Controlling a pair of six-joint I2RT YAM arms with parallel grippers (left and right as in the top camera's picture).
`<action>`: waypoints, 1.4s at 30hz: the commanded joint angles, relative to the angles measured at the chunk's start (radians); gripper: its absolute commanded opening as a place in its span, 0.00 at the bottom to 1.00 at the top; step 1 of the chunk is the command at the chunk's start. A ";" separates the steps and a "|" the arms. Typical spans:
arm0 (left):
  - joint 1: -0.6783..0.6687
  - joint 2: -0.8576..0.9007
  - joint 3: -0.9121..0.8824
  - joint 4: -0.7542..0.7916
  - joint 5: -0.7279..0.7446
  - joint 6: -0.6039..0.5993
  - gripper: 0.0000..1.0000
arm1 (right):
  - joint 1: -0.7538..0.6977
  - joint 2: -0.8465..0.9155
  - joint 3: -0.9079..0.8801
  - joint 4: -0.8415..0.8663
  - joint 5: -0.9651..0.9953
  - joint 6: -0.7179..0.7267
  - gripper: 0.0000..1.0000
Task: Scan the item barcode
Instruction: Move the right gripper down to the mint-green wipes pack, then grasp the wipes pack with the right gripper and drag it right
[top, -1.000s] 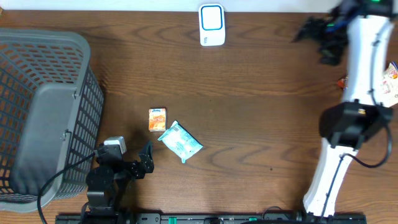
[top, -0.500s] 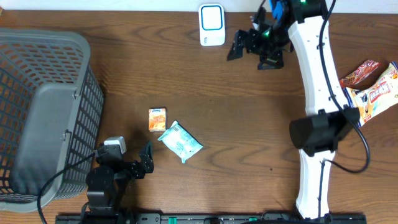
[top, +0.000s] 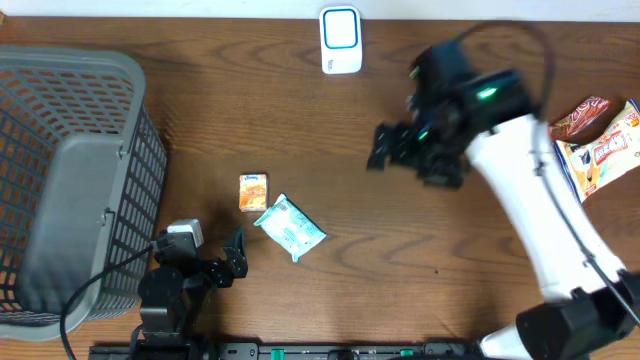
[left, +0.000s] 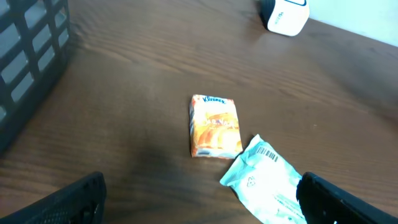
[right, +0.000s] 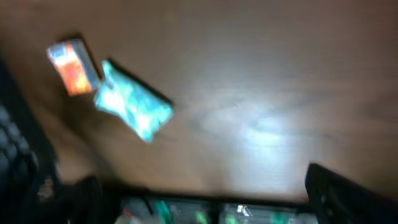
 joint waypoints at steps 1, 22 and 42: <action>-0.003 -0.002 -0.014 -0.016 0.009 -0.010 0.98 | 0.101 0.020 -0.252 0.220 -0.154 0.249 0.92; -0.003 -0.002 -0.014 -0.016 0.009 -0.010 0.98 | 0.422 0.035 -0.727 1.016 -0.056 0.821 0.84; -0.003 -0.002 -0.014 -0.016 0.009 -0.010 0.98 | 0.396 0.272 -0.747 1.171 -0.037 0.664 0.01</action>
